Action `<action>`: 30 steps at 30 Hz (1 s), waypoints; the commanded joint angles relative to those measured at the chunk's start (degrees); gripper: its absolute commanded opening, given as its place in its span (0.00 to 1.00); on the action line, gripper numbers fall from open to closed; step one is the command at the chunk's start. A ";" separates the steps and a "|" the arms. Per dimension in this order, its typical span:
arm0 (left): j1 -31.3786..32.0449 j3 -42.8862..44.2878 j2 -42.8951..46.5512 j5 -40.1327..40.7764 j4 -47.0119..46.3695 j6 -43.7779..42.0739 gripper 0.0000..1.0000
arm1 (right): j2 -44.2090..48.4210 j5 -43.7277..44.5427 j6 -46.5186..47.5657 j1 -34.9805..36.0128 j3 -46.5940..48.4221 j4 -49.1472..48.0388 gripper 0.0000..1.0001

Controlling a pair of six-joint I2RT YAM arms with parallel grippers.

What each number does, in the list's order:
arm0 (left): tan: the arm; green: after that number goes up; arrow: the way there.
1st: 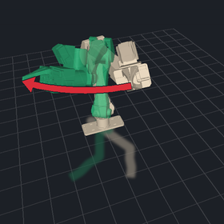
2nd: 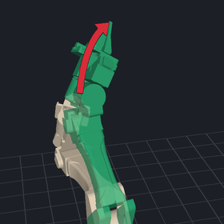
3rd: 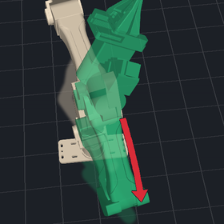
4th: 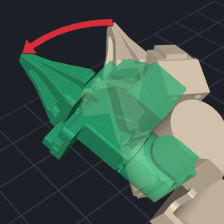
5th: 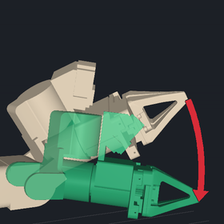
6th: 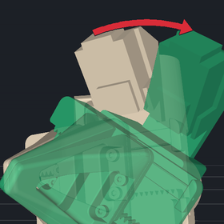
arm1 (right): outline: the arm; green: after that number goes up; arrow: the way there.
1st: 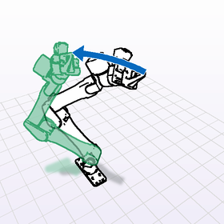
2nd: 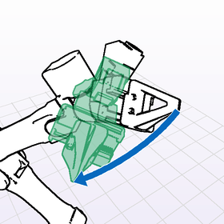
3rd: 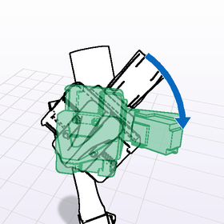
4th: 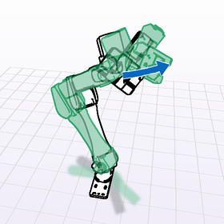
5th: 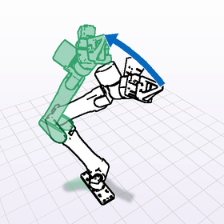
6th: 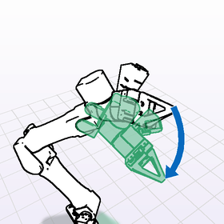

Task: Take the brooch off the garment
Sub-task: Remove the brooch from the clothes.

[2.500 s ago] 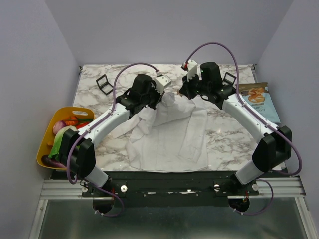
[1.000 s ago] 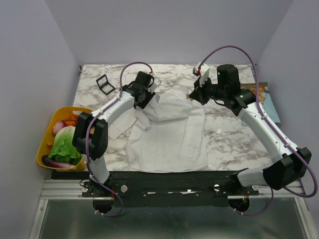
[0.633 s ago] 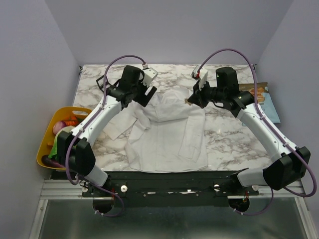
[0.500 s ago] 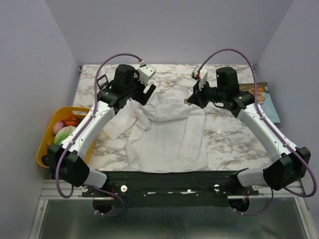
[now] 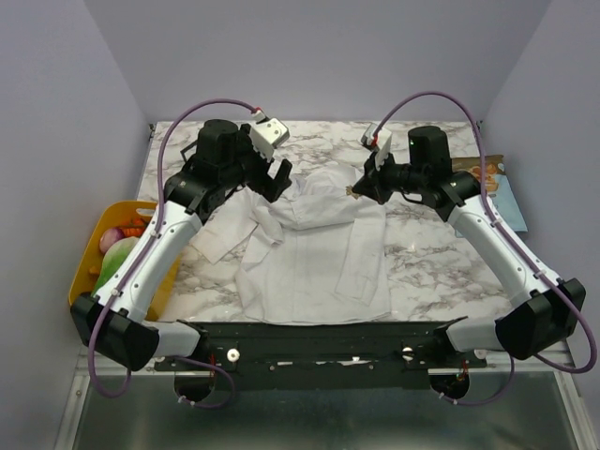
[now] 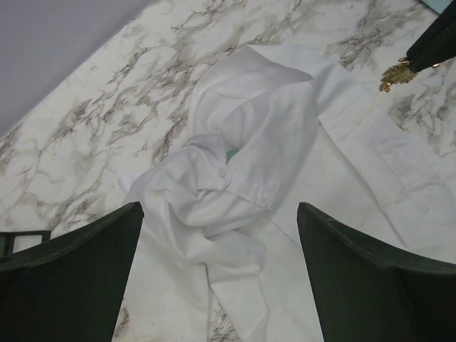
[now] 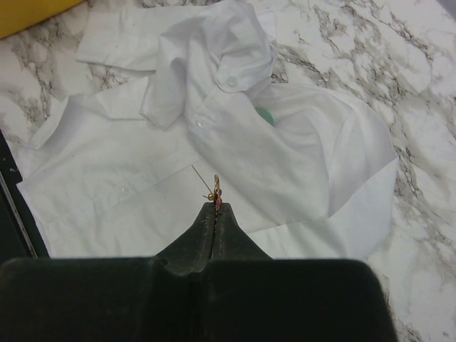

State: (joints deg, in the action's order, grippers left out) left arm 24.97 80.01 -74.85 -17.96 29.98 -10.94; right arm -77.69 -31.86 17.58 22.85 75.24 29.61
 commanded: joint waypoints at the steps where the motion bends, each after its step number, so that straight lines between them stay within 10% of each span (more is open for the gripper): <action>1: -0.36 -1.87 0.67 -9.46 0.96 1.80 0.99 | 2.19 -1.72 -1.58 -0.44 -0.71 -2.18 0.00; 30: -0.71 -14.26 3.92 -40.84 -9.58 3.55 0.99 | 1.58 -32.56 1.49 -0.97 0.26 3.53 0.00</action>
State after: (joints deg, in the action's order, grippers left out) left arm 24.47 66.89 -71.16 -54.22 23.64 -9.39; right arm -75.99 -60.07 20.71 22.26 74.72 34.11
